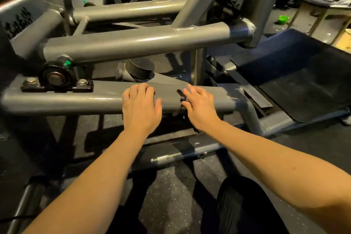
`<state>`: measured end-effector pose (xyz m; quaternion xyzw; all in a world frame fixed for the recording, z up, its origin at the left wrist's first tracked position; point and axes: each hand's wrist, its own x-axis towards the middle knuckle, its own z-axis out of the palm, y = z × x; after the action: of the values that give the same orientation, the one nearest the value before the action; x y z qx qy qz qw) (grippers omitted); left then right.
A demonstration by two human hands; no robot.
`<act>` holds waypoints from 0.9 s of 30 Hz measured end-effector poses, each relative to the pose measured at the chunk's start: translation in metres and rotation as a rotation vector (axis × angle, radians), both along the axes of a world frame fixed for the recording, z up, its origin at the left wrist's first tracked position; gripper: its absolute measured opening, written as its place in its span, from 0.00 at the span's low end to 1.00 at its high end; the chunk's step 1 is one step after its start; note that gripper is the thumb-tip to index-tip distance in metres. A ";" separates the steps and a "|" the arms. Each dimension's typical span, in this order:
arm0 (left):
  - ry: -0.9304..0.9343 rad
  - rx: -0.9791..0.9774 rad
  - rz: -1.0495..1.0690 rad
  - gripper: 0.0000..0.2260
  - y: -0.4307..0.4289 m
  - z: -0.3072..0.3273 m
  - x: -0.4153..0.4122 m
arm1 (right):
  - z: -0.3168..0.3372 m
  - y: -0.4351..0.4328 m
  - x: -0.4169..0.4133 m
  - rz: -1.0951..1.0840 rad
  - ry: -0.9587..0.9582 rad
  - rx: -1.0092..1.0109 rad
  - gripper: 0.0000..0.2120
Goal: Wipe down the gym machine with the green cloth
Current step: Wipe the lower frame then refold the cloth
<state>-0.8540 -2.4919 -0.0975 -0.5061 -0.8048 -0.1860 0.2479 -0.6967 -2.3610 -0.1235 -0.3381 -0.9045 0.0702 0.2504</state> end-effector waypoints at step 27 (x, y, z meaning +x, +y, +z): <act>-0.010 -0.022 0.011 0.15 0.004 -0.001 0.005 | -0.006 0.050 0.072 -0.151 -0.003 -0.055 0.23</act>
<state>-0.8489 -2.4874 -0.0985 -0.5033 -0.8109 -0.1783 0.2394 -0.6249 -2.3110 -0.1294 -0.4121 -0.8745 0.0753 0.2444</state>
